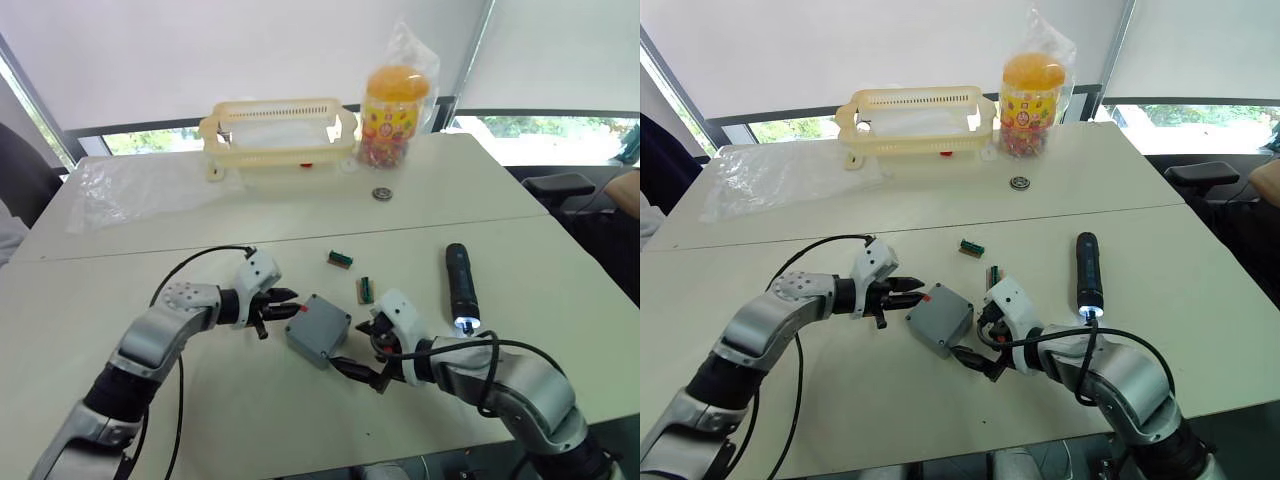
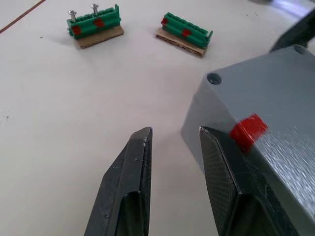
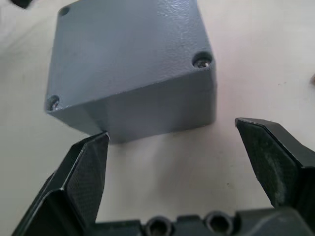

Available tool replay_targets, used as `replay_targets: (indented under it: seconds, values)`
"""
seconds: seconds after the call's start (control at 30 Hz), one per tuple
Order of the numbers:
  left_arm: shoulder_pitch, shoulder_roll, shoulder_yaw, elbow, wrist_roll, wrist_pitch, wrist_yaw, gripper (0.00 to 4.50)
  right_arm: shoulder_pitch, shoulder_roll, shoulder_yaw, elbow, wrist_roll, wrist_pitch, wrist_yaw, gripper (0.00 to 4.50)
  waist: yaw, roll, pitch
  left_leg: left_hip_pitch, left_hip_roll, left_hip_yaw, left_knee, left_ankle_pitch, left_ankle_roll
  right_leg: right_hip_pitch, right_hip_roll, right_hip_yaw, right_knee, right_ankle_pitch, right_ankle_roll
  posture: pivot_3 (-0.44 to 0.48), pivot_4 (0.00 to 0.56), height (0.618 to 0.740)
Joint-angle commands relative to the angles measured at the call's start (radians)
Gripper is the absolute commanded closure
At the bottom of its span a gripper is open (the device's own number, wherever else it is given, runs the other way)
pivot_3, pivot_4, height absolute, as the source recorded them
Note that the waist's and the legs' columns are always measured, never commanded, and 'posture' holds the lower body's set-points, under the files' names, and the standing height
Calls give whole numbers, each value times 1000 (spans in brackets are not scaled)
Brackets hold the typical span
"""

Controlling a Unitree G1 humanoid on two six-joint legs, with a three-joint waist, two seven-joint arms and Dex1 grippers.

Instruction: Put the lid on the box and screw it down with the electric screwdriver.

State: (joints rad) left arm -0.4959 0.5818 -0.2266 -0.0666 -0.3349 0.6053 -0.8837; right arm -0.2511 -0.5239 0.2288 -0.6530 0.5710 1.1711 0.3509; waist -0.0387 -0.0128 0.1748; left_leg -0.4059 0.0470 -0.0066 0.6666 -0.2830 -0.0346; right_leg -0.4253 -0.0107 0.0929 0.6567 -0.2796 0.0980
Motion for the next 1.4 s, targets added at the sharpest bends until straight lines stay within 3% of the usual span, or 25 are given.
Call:
replay_targets:
  seconds: [0.03,0.2,0.33,0.5,0.67,1.0,1.4]
  values:
    - [-33,4,-1,59,48,-75,-18,3002,12,-10,-36,-64,-5,9,-17,30,-1,0,0,0,0,0,0,0,0,0,0,0,0,0,0,0,150,740]
    - [-4,45,82,74,45,-61,0,3002,33,-120,-188,-68,11,-11,49,30,-3,0,0,0,0,0,0,0,0,0,0,0,0,0,0,0,150,740]
    - [151,91,182,-102,-36,72,27,3002,29,-164,-223,38,-59,-104,62,30,-6,0,0,1,0,0,0,0,0,0,0,0,2,0,0,0,150,740]
    - [373,144,276,-345,-130,199,40,3002,-13,-102,-182,184,-144,-199,23,30,-6,-3,-1,2,1,0,-1,0,0,-1,0,1,6,0,0,0,150,740]
    - [482,133,305,-482,-198,276,89,3002,-63,-26,-153,268,-187,-234,6,30,-1,-2,-1,4,0,0,0,0,0,-1,0,1,7,0,0,0,150,740]
    - [448,59,205,-493,-178,285,196,3002,-60,53,-99,228,-216,-167,-24,30,-4,-2,-1,4,0,1,0,0,0,-1,0,1,7,0,0,0,150,740]
    - [353,36,149,-396,-126,231,206,3002,-7,119,-76,112,-214,-70,-72,30,-5,-2,-1,4,0,1,0,0,0,-1,0,1,7,0,0,0,150,740]
